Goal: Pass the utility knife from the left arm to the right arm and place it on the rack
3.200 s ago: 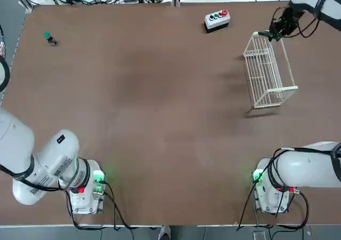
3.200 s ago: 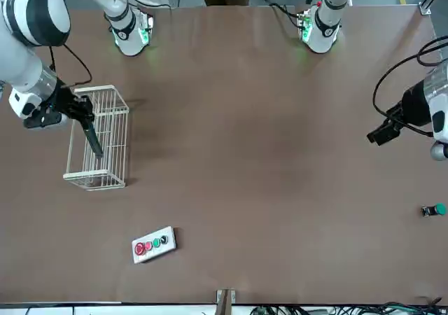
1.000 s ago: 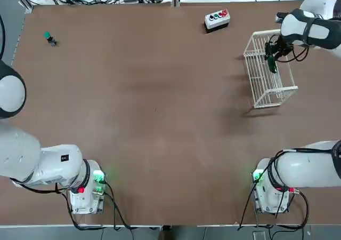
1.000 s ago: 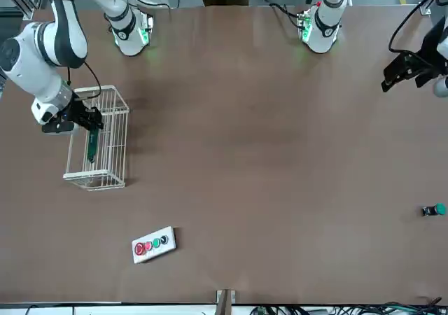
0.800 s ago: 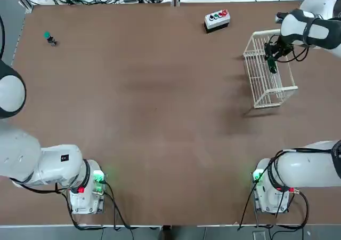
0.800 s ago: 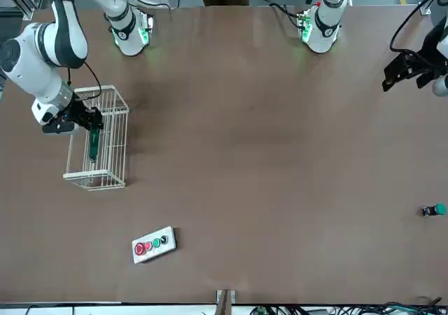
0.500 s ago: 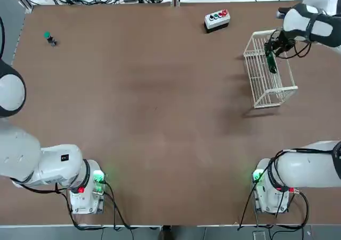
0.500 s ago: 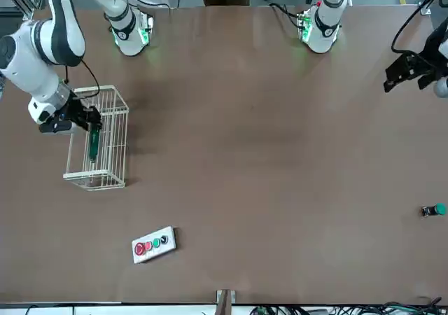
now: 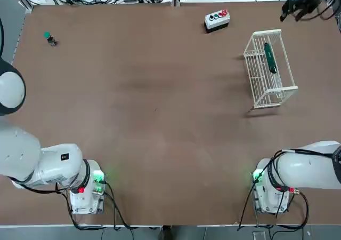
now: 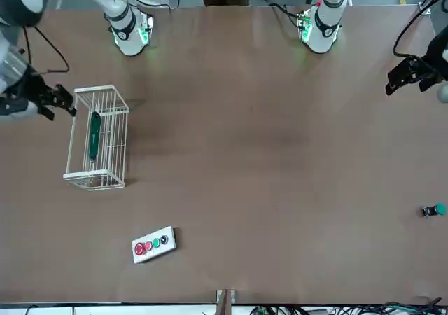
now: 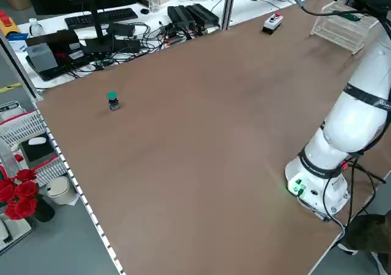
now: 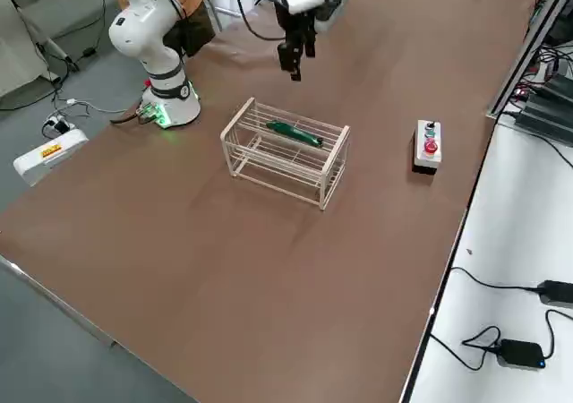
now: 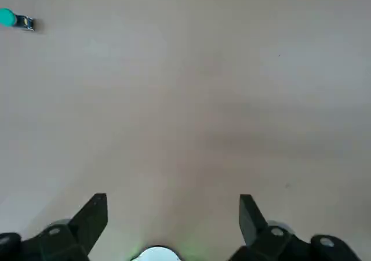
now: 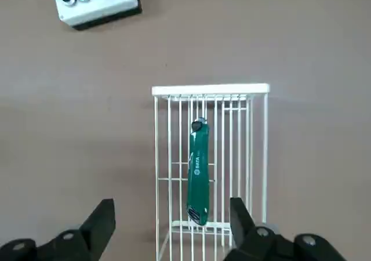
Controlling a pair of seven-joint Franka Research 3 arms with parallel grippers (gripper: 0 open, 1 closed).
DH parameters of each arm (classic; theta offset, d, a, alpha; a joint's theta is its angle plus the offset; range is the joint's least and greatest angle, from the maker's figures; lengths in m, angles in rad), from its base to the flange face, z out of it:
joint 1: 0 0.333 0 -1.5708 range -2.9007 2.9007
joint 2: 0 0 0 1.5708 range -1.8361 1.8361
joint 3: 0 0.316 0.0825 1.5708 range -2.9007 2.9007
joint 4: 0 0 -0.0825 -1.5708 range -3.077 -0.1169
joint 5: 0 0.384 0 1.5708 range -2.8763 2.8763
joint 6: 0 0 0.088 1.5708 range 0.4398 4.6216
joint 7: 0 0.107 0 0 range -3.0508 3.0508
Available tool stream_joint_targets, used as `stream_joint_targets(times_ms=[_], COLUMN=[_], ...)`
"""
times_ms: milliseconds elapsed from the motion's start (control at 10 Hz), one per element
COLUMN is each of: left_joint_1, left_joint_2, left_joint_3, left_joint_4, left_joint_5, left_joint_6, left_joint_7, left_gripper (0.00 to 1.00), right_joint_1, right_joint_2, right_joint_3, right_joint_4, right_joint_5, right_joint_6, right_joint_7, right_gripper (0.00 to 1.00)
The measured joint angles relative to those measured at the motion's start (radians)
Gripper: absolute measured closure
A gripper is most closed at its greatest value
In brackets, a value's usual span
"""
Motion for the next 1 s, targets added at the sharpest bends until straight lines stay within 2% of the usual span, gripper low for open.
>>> stream_joint_targets(times_ms=[200, 400, 1000], left_joint_1=[0.008, 0.008, 0.007], left_joint_2=[0.000, 0.000, 0.000], left_joint_3=[0.000, -0.001, -0.002], left_joint_4=[0.000, 0.000, 0.000], left_joint_5=[-0.003, -0.003, -0.002], left_joint_6=[0.003, 0.008, 0.025], left_joint_7=[0.004, 0.011, 0.015], left_gripper=[0.00, 0.00, 0.00], right_joint_1=[0.000, -0.003, -0.068], right_joint_2=[0.004, 0.019, 0.081], right_joint_3=[0.004, 0.013, 0.062], right_joint_4=[0.115, 0.205, 0.270], right_joint_5=[-0.040, -0.056, -0.057], right_joint_6=[-0.112, -0.209, -0.241], right_joint_7=[0.000, 0.002, 0.027], right_gripper=[0.00, 0.00, 0.00])
